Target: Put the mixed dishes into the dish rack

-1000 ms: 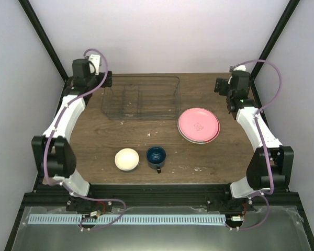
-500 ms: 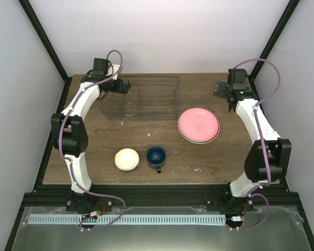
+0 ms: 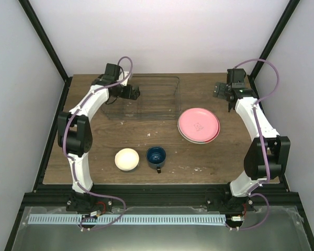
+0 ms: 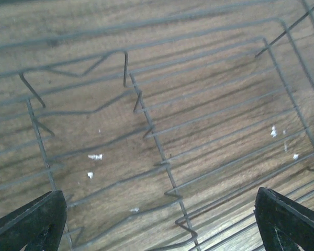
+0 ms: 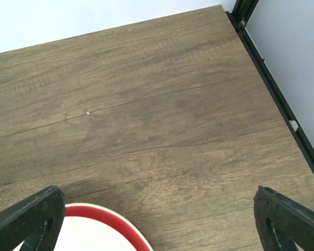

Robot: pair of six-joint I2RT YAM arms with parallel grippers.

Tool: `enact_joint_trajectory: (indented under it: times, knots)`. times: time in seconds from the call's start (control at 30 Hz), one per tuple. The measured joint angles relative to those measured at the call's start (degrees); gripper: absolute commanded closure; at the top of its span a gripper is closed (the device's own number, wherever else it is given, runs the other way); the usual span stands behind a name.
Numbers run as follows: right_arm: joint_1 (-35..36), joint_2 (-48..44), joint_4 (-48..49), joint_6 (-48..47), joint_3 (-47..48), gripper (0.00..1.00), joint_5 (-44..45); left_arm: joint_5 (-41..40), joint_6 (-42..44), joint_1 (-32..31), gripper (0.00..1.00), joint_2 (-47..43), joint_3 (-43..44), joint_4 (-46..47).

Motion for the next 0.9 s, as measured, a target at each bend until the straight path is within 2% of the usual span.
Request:
enact_joint_trajectory:
  times: [0.2, 0.37, 0.9]
  knots:
    - [0.0, 0.4, -0.5, 0.0, 0.4, 0.00, -0.2, -4.3, -1.3, -0.8, 0.00, 0.0, -5.4, 0.3]
    - [0.0, 0.4, -0.9, 0.0, 0.4, 0.00, -0.2, -6.8, -2.1, -0.7, 0.00, 0.0, -6.3, 0.4]
    - [0.0, 0.7, -1.0, -0.9, 0.4, 0.00, -0.1, -5.6, -4.1, -1.5, 0.00, 3.5, -6.6, 0.4]
